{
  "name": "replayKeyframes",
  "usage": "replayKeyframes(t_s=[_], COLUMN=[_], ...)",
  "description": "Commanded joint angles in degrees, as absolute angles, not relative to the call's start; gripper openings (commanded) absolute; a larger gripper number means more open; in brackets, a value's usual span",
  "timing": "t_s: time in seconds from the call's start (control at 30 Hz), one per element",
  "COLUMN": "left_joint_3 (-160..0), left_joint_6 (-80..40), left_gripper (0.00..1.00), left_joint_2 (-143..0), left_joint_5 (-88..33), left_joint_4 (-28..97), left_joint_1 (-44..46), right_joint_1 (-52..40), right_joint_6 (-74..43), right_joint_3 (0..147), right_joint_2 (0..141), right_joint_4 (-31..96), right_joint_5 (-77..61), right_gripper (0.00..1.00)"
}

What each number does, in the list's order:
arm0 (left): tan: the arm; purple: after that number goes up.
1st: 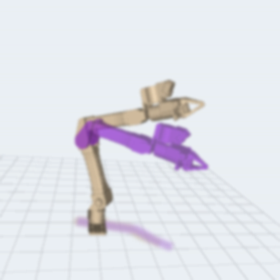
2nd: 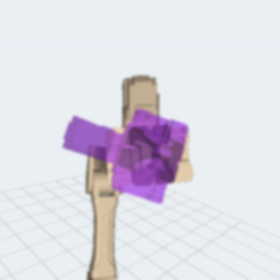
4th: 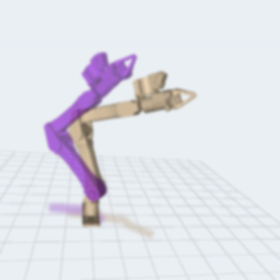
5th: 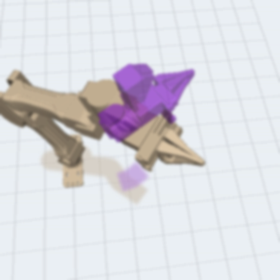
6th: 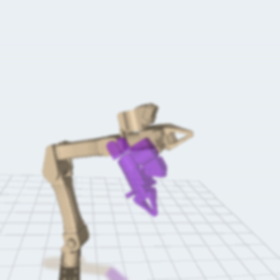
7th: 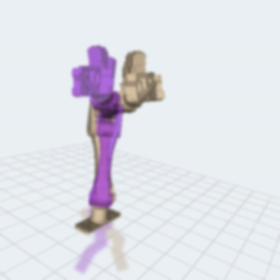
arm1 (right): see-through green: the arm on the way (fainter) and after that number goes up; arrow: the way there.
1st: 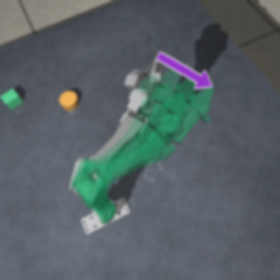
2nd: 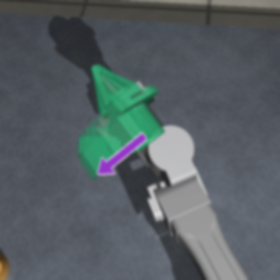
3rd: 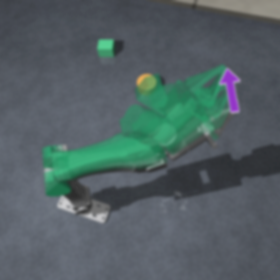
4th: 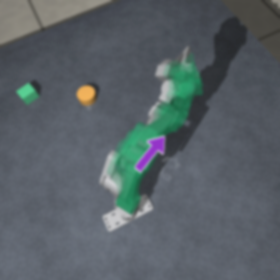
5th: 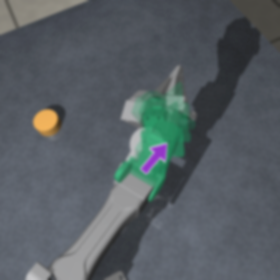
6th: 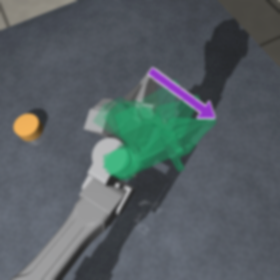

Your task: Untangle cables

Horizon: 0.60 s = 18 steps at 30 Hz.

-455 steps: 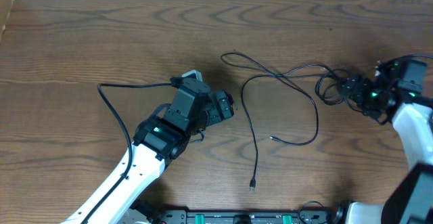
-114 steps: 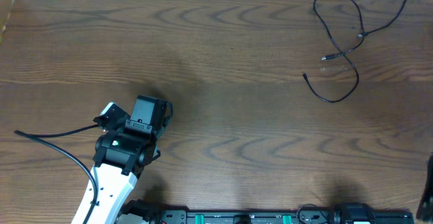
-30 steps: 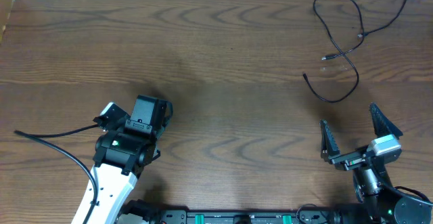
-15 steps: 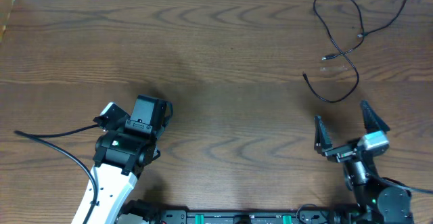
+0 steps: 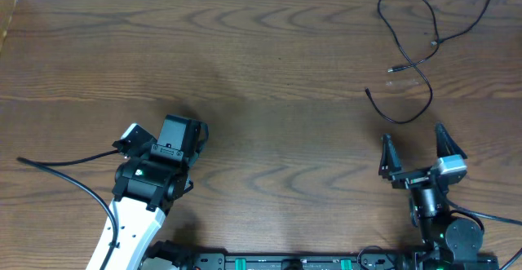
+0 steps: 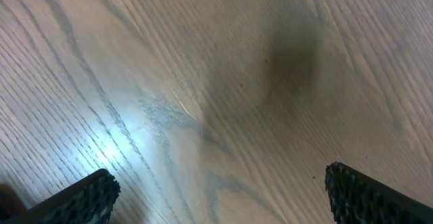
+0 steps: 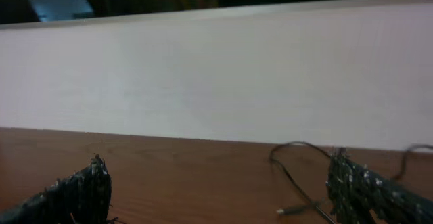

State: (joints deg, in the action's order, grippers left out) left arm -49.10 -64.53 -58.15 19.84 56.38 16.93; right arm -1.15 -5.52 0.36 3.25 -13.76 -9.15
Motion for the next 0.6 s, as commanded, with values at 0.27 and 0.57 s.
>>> replayKeyframes(t_s=[0.27, 0.57], left_joint_3=[-49.1, -49.1], left_joint_6=[-65.0, -65.0], left_gripper=[0.98, 0.98], left_joint_2=[-58.0, -58.0], left_joint_5=[21.1, 21.1], left_joint_4=[56.5, 56.5], left_joint_1=[16.7, 16.7], right_joint_1=[-1.2, -1.2], right_joint_6=[-5.1, -4.5], right_joint_3=[0.3, 0.3], right_joint_2=[3.0, 3.1], right_joint_4=[-3.8, 4.1], right_joint_5=[1.4, 2.5], right_gripper=[0.99, 0.99])
